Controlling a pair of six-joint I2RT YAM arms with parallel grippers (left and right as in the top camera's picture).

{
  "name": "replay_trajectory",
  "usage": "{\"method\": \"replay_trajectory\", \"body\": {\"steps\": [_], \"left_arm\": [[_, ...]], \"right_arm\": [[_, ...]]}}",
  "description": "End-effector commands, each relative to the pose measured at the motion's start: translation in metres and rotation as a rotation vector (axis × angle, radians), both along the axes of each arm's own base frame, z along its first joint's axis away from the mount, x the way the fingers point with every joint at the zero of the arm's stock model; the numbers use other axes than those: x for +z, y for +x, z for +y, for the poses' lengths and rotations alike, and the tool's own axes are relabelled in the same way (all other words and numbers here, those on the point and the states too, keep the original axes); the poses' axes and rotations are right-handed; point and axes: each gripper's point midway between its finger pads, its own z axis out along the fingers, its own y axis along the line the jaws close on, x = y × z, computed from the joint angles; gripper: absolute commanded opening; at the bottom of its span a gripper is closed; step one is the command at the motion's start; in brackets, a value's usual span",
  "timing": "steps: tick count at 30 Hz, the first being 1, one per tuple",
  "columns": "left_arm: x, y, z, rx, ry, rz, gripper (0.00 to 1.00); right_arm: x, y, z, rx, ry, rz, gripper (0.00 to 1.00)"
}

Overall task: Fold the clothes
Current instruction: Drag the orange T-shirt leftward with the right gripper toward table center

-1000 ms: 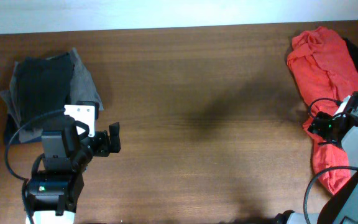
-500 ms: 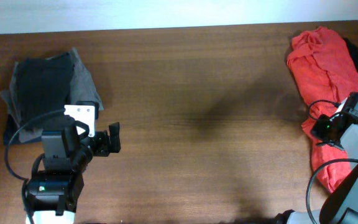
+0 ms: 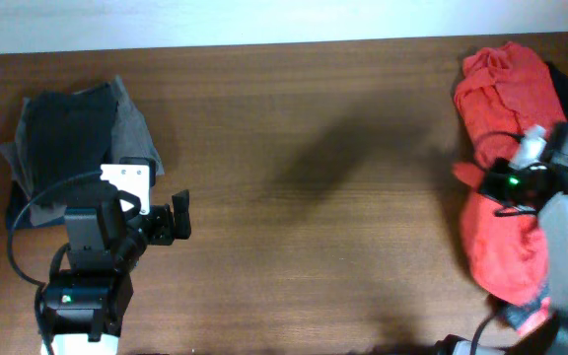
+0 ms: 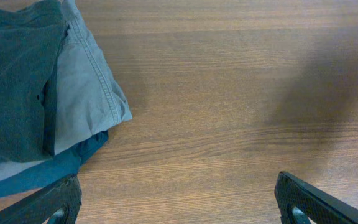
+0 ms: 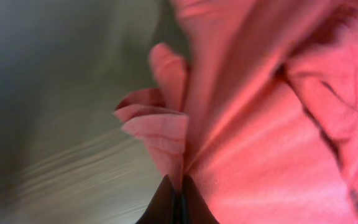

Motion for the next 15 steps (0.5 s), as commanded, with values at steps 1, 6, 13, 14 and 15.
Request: {"method": "replay_trajectory", "body": {"steps": [1,6,13,14,15], "left_arm": [[0.014,0.005,-0.001,0.001,-0.015,-0.043,0.99],[0.014,0.005,-0.001,0.001,-0.015,-0.044,0.99],[0.015,0.005,-0.001,0.001,-0.014,-0.046,0.99],[0.015,0.005,-0.001,0.001,-0.014,-0.047,0.99],[0.015,0.006,-0.001,0.001,-0.015,-0.047,0.99]], "right_arm": [[0.033,0.013,0.087,0.255,0.047,-0.098,0.04],[0.033,0.016,0.184,0.535,0.039,-0.126,0.04],[0.002,0.020,0.265,0.738,-0.024,-0.123,0.24],[0.001,0.025,0.262,0.707,-0.042,-0.125,0.30],[0.002,0.031,0.255,0.652,-0.066,-0.134,0.38]]}}
